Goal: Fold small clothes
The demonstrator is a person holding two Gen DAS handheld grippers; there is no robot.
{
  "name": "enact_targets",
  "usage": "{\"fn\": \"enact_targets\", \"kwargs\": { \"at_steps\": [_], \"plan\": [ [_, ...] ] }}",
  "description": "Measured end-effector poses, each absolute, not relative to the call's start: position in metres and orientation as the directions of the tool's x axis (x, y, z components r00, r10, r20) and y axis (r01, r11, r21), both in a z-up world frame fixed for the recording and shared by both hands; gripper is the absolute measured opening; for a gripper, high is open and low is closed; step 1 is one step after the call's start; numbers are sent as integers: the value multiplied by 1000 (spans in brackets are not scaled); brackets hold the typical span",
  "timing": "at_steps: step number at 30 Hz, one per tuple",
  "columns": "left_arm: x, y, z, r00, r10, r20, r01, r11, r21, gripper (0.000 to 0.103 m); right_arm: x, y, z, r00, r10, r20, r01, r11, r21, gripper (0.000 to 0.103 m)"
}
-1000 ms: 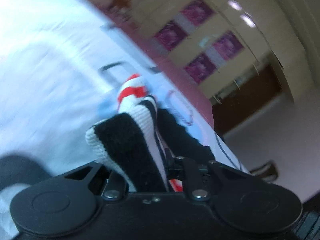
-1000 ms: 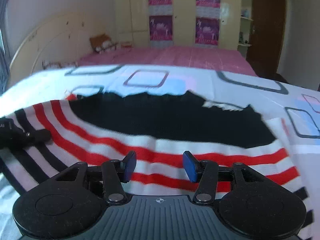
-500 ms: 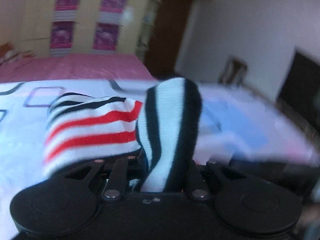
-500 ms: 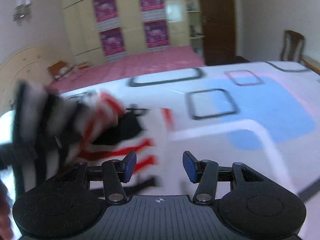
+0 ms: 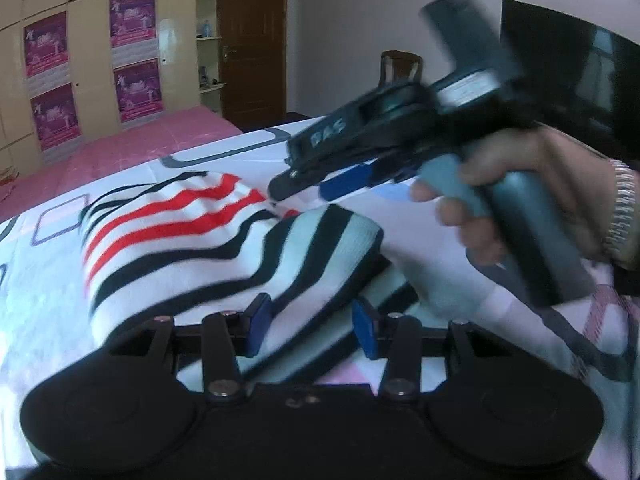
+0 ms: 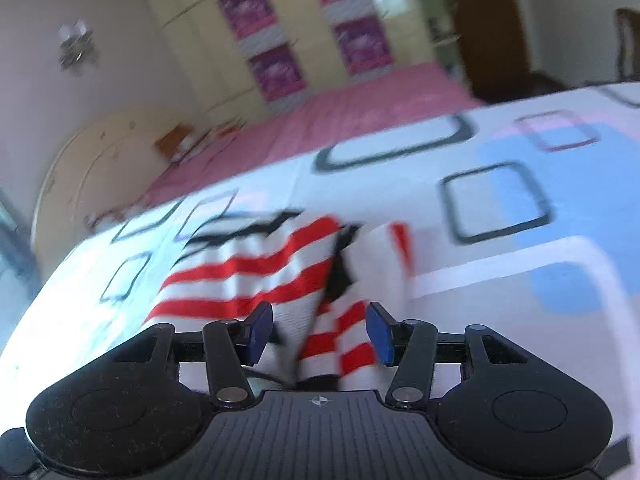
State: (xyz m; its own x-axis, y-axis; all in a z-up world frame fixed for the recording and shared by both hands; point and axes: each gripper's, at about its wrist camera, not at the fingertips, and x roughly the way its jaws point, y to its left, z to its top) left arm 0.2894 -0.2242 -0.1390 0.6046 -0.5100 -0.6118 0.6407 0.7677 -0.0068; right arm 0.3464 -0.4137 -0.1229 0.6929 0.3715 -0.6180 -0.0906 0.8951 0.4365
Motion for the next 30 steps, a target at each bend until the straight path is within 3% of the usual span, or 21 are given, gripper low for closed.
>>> {"fn": "enact_targets", "kwargs": {
  "at_steps": [6,11,12,14,17,24,30],
  "plan": [
    [305,-167,-120,669,-469,-577,478,866,-150,44,376,-406,-148,616,417,-668,-79,877,475,51],
    [333,-140,-112,738,-380,-557,332,924,-191,44,387,-403,-153,594,443,-672,-84,865,496,51],
    [339,-138,-112,746,-372,-553,315,928,-198,44,387,-402,-153,594,444,-671,-84,864,497,47],
    [347,-137,-112,758,-350,-550,288,937,-199,44,389,-403,-155,593,460,-661,-81,851,519,28],
    [363,-137,-117,763,-325,-558,243,945,-218,44,384,-405,-149,619,447,-646,-83,855,512,22],
    [367,-144,-112,751,-384,-537,290,923,-254,44,347,-426,-115,752,328,-572,-66,901,430,19],
    [377,-170,-138,674,-434,-598,334,901,-278,46,351,-449,-162,685,313,-658,57,877,477,20]
  ]
}}
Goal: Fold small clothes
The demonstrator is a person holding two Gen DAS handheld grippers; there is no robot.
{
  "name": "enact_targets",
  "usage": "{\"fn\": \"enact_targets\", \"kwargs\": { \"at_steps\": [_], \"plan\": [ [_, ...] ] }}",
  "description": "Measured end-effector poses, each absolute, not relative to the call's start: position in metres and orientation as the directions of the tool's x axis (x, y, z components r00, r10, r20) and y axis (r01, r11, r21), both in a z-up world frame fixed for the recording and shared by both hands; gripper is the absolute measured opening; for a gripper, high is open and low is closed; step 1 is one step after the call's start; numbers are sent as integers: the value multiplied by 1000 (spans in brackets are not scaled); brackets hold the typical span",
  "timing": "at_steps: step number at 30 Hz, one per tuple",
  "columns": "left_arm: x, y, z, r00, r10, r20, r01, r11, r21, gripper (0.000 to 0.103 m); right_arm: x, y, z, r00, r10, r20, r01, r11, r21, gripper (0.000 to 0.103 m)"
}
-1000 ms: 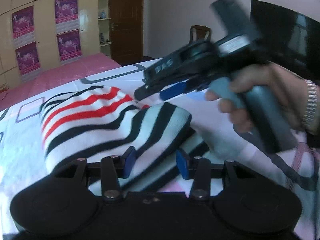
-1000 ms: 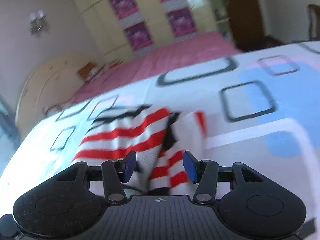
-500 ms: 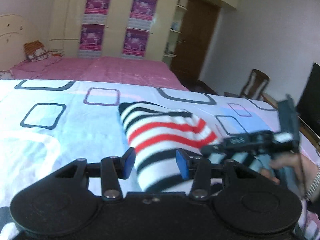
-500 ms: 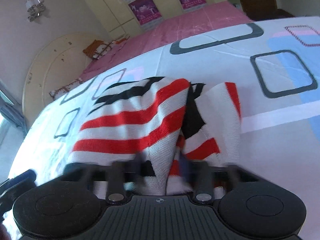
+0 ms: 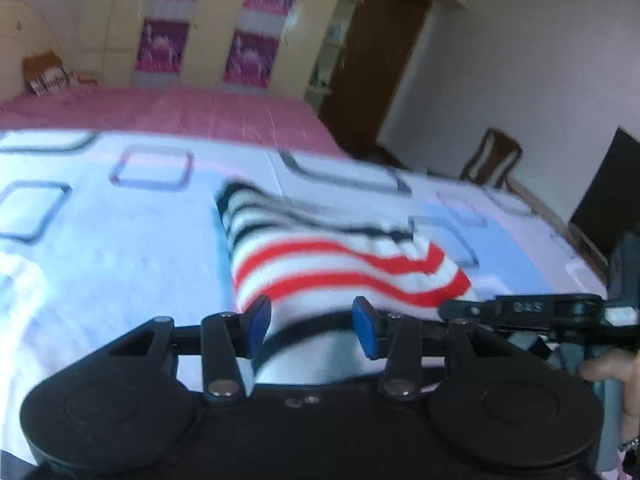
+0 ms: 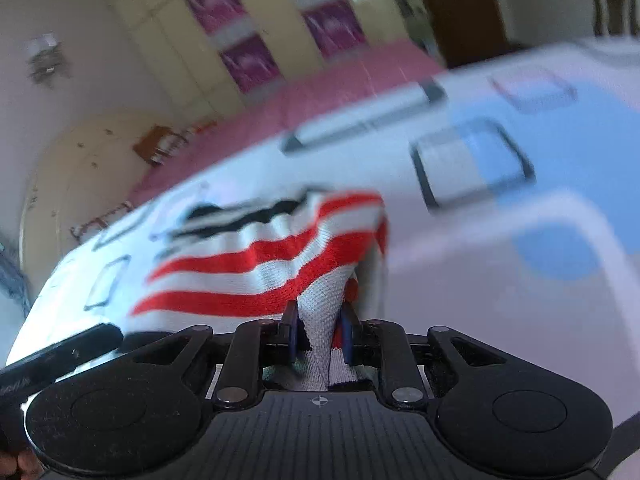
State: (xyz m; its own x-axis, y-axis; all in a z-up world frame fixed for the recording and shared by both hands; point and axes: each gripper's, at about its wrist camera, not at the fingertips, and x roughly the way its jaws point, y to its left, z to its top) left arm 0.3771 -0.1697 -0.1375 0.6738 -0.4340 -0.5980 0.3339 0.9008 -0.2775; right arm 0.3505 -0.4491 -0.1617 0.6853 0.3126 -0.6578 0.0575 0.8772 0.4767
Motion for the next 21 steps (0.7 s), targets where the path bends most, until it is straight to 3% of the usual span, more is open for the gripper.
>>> {"fn": "enact_targets", "kwargs": {
  "at_steps": [9,21],
  "plan": [
    [369,-164,-143,667,-416,-618,342,908,-243,49,305,-462,-127,688,353,-634,9,870,493,22],
    [344,-157,-143,634,-424,-646,355,903,-243,48,266,-457,-134,651,357,-670,44,864,502,22]
  ]
}}
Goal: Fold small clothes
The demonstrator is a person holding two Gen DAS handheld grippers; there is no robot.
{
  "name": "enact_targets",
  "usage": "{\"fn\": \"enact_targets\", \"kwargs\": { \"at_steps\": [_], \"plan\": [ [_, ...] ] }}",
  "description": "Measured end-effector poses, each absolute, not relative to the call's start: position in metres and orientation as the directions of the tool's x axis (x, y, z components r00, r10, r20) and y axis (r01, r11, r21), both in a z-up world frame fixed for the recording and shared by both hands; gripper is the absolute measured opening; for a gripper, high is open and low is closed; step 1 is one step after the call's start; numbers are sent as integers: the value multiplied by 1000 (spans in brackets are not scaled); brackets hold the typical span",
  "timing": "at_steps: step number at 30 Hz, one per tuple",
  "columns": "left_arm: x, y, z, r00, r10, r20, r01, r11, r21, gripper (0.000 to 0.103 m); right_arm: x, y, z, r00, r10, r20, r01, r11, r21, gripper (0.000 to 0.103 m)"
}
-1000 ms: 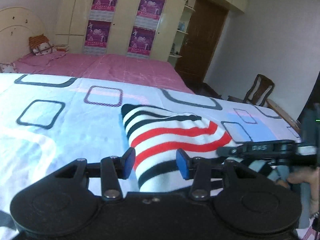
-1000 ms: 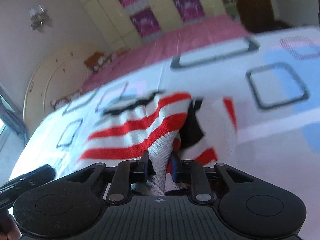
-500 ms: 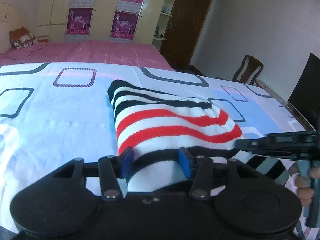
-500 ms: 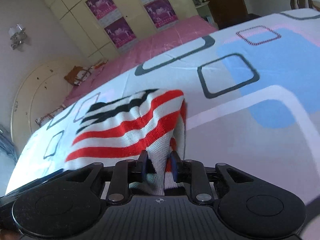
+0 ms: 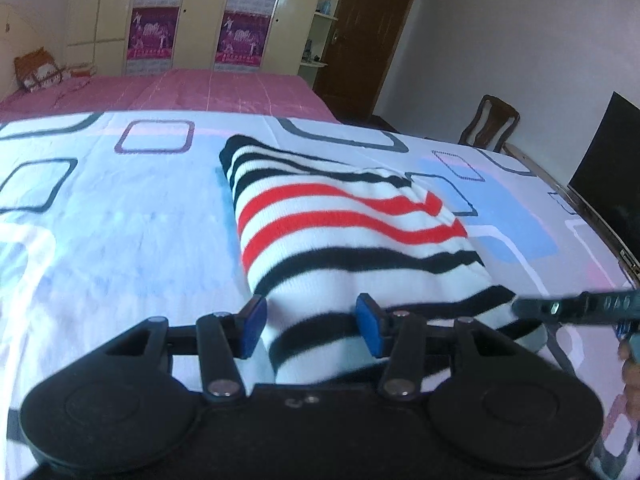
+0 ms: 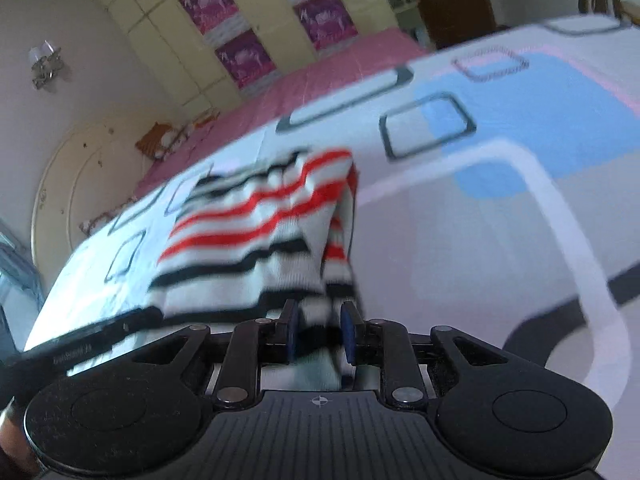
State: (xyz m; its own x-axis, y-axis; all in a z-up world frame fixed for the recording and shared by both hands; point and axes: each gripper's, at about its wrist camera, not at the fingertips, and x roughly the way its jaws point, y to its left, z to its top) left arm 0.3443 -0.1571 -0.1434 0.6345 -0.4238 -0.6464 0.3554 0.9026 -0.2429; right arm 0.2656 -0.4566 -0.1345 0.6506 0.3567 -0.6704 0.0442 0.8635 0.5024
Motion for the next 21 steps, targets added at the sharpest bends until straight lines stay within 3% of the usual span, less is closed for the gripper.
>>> {"fn": "enact_targets", "kwargs": {
  "at_steps": [3,7,8,10,12,19,21],
  "plan": [
    [338,-157,-144,612,-442,-656,357,894,-269,47,262,-451,-141,643,347,-683,42,874,484,22],
    [331,-158,-151,612,-424,-668,377,898,-226,45,264,-458,-148,644,382,-663,92,822,563,21],
    [331,-156,-153,612,-422,-669,375,899,-225,44,266,-457,-147,642,405,-651,84,807,585,5],
    [331,-155,-156,614,-413,-672,380,902,-207,42,268,-452,-145,643,441,-626,61,785,616,6],
    [333,-152,-160,610,-416,-675,387,899,-204,42,269,-451,-151,641,374,-670,78,837,542,6],
    [331,-157,-156,603,-407,-686,388,901,-194,44,259,-459,-152,632,342,-695,60,873,484,7],
    [330,-157,-151,607,-405,-683,383,903,-194,45,258,-457,-149,623,321,-713,54,892,449,13]
  ]
}}
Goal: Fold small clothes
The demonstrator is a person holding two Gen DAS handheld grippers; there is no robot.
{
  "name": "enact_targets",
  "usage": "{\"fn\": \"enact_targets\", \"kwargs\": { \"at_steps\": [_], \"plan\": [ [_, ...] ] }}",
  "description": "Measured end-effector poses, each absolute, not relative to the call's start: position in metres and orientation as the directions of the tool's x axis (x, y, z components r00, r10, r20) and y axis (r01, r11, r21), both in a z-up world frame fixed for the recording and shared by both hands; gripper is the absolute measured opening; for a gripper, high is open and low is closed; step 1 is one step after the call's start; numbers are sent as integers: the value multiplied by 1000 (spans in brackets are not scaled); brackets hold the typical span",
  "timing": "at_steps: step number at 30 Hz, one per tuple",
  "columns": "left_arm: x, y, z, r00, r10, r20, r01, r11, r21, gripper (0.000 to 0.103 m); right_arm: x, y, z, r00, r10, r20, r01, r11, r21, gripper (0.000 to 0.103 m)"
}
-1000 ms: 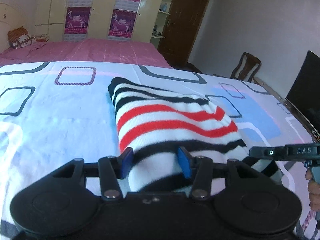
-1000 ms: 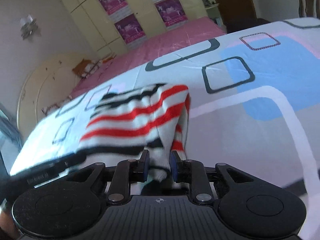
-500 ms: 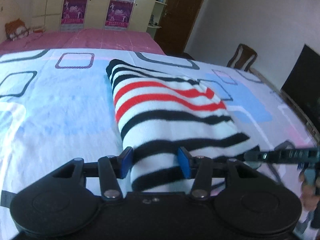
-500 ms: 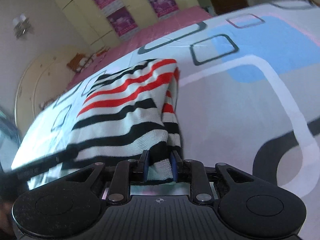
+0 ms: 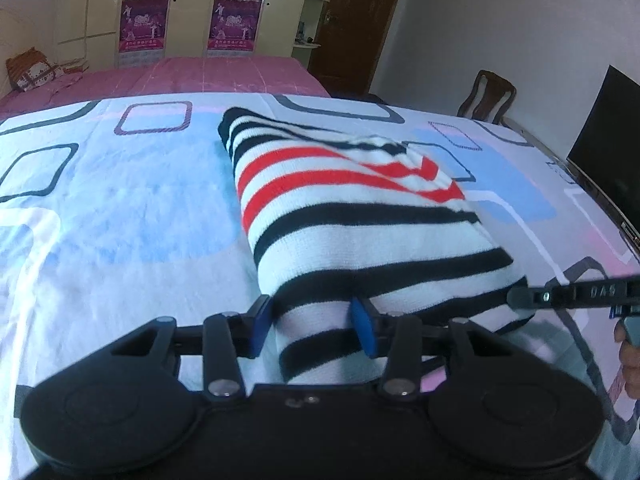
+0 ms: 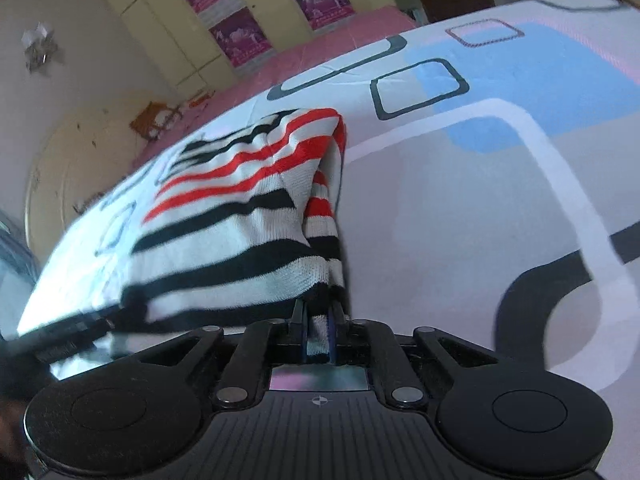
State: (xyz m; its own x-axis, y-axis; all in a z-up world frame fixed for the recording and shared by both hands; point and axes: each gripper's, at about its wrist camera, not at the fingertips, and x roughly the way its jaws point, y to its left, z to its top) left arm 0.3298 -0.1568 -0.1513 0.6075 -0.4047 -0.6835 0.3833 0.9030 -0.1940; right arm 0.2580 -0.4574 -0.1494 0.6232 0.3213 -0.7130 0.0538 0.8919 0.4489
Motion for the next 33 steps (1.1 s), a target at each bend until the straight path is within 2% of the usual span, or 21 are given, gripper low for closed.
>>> {"fn": "enact_targets", "kwargs": {
  "at_steps": [9,11,18,24,27,33],
  "plan": [
    [344,-163,-113,671,-399,-625,374,910,-178,44,279,-447,-90,731,280,-623,-37,927,374,14],
    [353,-169,-110,680,-388,-622,368,914,-168,44,293,-433,-86,749,240,-617,-50,950,308,14],
    [383,-190,-119,671,-359,-648,352,924,-147,44,334,-387,-105,735,205,-646,-108,976,188,14],
    [390,-192,-141,656,-342,-673,362,925,-117,47,340,-401,-146,693,113,-712,-75,994,85,15],
    [392,-191,-138,646,-343,-681,365,923,-118,48,340,-414,-147,687,149,-711,-63,987,147,15],
    [397,-194,-126,660,-337,-672,368,924,-102,45,339,-402,-123,734,161,-660,-128,987,99,15]
  ]
}}
